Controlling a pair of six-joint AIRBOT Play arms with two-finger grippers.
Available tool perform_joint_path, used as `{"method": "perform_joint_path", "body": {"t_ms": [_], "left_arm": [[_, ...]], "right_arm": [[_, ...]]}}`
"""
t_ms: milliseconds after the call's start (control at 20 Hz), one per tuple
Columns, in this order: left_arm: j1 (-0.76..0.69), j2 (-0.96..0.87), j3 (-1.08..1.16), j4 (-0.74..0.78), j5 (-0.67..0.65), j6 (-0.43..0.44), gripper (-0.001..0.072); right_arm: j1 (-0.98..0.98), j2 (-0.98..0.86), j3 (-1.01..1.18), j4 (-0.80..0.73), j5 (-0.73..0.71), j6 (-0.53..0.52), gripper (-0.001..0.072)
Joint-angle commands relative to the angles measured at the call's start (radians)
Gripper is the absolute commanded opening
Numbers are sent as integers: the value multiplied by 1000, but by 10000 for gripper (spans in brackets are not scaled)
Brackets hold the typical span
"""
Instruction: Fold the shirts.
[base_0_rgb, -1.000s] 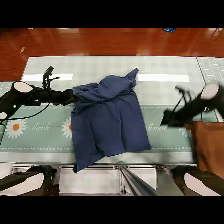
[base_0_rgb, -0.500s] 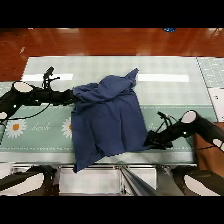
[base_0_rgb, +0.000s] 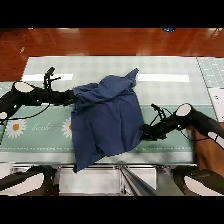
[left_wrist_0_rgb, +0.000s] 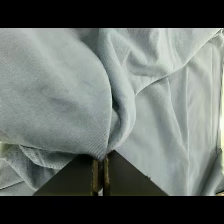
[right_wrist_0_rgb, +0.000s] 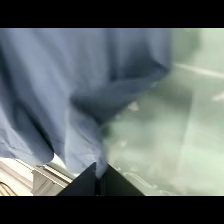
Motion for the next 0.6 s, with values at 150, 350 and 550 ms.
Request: {"method": "perform_joint_path", "body": {"t_ms": [150,350,550], "left_arm": [[0,-1,-1,0,2,0,23],[0,-1,-1,0,2,0,23],[-1,-1,-1,0,10,0,23]], "right_arm": [[-44,14,197,-217,49,66,23],[-214,12,328,-266,40,61,22],[-367,-72,502,-269,13,42,22]]}}
